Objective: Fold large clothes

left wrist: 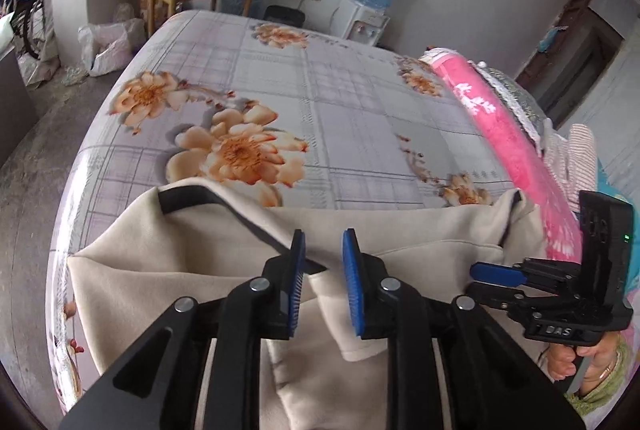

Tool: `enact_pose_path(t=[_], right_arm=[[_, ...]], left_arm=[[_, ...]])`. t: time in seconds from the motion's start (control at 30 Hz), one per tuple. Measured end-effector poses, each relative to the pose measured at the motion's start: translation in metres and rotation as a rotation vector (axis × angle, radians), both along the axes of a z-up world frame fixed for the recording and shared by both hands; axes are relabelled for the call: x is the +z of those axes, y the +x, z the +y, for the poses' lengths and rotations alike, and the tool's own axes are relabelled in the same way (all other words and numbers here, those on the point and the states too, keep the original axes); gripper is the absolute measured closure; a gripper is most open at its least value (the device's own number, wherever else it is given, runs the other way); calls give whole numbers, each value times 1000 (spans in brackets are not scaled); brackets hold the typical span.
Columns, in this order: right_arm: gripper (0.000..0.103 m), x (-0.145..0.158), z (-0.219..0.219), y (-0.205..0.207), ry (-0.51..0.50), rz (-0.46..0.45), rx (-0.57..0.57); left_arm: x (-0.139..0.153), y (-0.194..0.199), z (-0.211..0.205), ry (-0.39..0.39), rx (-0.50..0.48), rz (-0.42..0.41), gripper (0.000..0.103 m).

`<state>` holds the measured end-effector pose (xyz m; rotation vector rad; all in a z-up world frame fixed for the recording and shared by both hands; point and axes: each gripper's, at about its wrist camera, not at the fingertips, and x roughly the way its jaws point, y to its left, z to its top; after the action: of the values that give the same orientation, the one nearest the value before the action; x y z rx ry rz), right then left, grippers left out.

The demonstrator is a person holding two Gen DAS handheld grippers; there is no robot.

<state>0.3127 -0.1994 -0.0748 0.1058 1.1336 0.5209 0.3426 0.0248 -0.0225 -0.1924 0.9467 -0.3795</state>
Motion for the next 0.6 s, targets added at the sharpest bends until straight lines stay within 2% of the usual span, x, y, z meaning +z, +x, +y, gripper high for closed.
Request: enact_pose_path(t=[0.07, 0.17, 0.27, 0.3, 0.43, 0.53, 0.6], right_arm=[[71, 1, 0, 0, -3, 1, -2], [71, 3, 0, -1, -1, 10, -17], [71, 17, 1, -4, 16, -21, -18], [71, 23, 2, -4, 29, -39, -12], [71, 32, 19, -3, 17, -103, 27], [71, 10, 36, 3, -50, -78, 68], [71, 6, 38, -2, -86, -98, 76]], left_arm=[[5, -6, -16, 3, -65, -17, 84], [-3, -10, -42, 35, -146, 8, 84], [-26, -14, -57, 153, -160, 57, 84], [-29, -16, -57, 165, -157, 52, 84], [-31, -22, -50, 140, -138, 42, 84], [-33, -23, -46, 122, -128, 49, 84], [-32, -24, -45, 116, -126, 53, 84]])
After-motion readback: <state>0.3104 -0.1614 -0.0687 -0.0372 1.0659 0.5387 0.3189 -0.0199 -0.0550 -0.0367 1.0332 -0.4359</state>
